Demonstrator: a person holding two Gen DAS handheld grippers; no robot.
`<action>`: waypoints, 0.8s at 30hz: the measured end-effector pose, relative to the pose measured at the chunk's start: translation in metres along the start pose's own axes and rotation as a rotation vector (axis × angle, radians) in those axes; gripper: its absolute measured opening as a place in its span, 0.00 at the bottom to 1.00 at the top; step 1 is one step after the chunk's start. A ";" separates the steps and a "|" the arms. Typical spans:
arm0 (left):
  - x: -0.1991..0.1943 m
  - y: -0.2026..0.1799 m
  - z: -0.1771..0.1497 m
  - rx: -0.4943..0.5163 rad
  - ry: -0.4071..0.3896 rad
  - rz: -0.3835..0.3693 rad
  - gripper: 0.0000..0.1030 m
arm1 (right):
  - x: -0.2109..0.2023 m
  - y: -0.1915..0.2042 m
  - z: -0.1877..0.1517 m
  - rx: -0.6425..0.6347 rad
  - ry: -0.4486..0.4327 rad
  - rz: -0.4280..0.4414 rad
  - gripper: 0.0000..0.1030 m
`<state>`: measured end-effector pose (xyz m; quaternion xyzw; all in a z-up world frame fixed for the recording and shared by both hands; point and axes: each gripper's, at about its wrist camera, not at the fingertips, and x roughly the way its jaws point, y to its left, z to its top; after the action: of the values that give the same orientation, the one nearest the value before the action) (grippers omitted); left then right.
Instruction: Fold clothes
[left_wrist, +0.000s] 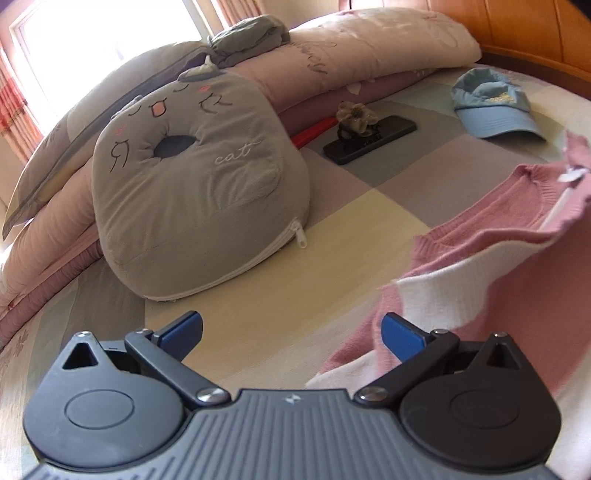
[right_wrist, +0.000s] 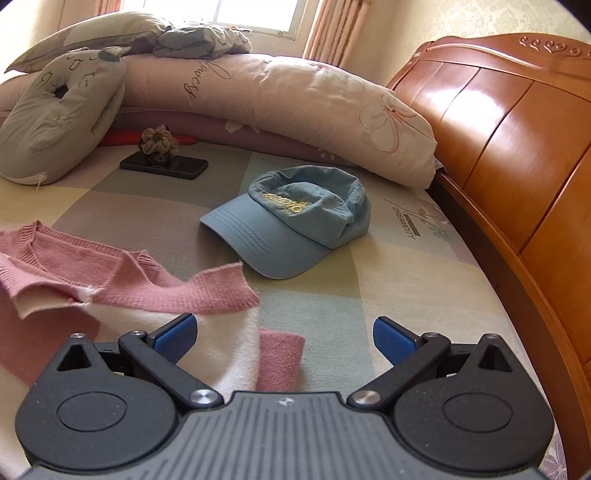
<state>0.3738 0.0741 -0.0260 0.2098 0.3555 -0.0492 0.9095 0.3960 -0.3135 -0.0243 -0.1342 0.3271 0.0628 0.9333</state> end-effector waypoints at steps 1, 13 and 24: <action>-0.008 -0.006 0.001 0.017 -0.018 -0.044 0.99 | -0.004 0.004 0.001 -0.011 -0.006 0.031 1.00; 0.004 -0.099 0.022 0.089 -0.047 -0.481 0.99 | -0.007 0.056 -0.026 -0.080 0.029 0.361 1.00; 0.079 -0.087 0.031 -0.197 0.056 -0.392 0.99 | 0.048 0.014 -0.038 0.249 0.078 0.348 1.00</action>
<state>0.4312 -0.0125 -0.0886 0.0480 0.4177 -0.1844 0.8884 0.4076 -0.3097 -0.0863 0.0382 0.3863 0.1769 0.9044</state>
